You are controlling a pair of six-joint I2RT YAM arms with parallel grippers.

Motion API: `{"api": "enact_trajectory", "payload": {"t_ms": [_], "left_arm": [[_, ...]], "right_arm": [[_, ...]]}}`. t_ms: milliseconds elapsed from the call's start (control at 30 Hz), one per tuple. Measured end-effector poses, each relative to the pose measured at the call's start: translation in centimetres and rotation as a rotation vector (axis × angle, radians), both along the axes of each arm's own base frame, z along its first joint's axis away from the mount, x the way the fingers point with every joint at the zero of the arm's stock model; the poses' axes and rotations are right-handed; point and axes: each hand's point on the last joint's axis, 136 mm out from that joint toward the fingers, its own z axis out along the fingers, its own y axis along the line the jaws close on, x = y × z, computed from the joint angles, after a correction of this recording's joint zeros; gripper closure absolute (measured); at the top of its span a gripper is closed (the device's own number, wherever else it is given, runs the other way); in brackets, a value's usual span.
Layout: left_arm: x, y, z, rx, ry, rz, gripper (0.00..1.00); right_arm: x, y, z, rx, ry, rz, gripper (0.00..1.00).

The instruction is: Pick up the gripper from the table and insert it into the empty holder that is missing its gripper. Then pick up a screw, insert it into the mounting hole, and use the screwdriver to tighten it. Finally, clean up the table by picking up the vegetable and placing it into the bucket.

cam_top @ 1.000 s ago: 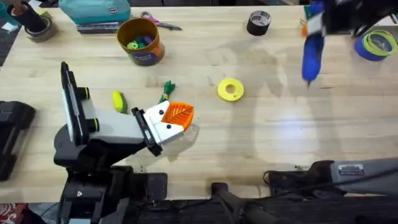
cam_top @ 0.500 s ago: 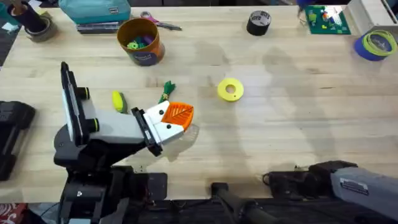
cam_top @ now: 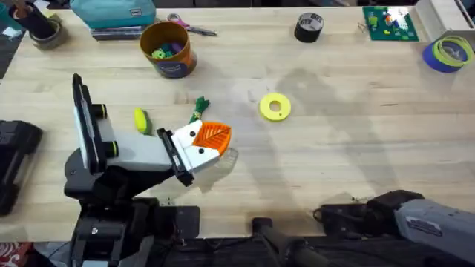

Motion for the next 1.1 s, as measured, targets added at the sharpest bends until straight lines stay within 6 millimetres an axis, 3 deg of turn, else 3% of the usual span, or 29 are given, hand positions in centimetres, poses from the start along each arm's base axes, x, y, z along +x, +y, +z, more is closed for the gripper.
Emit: {"api": "enact_trajectory", "payload": {"t_ms": [133,167,533,633,1100], "left_arm": [[0.0,0.0,0.0,0.000,0.000,0.000,0.996],[0.0,0.0,0.0,0.000,0.000,0.000,0.996],[0.0,0.0,0.0,0.000,0.000,0.000,0.996],[0.0,0.0,0.0,0.000,0.000,0.000,0.996],[0.0,0.0,0.0,0.000,0.000,0.000,0.996]], "right_arm": [[-2.6,2.5,3.6,0.064,-0.171,0.180,0.977],[-4.4,4.2,4.1,0.108,-0.238,0.290,0.977],[-6.7,8.0,-1.6,0.230,-0.197,0.575,0.977],[-8.6,10.0,-2.9,0.235,-0.141,0.705,0.977],[-16.1,13.3,-1.8,0.228,-0.253,0.970,0.977]]}}
